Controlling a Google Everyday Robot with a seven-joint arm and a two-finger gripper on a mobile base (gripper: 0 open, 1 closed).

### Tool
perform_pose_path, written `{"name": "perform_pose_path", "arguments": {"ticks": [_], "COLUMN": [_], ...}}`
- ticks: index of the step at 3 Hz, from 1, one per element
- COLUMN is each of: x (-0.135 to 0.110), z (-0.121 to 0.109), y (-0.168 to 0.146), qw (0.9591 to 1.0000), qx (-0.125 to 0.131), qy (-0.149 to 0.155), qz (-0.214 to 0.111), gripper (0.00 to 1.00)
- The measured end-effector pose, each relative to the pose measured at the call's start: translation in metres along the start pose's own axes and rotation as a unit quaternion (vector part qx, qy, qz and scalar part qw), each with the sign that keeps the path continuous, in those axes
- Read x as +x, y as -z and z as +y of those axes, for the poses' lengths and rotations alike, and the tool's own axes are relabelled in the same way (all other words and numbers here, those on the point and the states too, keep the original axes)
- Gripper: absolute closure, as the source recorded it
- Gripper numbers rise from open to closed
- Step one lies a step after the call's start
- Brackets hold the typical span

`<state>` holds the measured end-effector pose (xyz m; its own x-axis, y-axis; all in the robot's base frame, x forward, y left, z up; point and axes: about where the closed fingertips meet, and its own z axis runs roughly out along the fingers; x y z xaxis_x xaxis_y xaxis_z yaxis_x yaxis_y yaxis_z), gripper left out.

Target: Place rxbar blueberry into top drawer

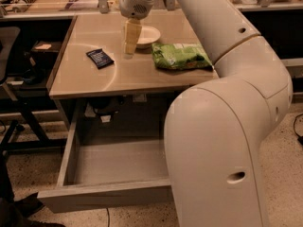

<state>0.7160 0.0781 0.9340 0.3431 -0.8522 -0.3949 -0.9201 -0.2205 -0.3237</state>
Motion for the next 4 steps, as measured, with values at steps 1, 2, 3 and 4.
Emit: {"name": "perform_pose_path", "arguments": {"ticks": [1, 2, 3, 4], "x": [-0.008, -0.016, -0.02, -0.025], "z": [-0.012, -0.024, -0.033, -0.039], "y": [-0.022, -0.045, -0.059, -0.072], "qw": [0.9997, 0.9989, 0.998, 0.9974], "qx": [-0.005, -0.015, -0.018, -0.02], "qy": [0.017, 0.037, 0.05, 0.059], "qz": [-0.015, -0.026, -0.033, -0.038], "gripper": [0.0, 0.0, 0.0, 0.0]}}
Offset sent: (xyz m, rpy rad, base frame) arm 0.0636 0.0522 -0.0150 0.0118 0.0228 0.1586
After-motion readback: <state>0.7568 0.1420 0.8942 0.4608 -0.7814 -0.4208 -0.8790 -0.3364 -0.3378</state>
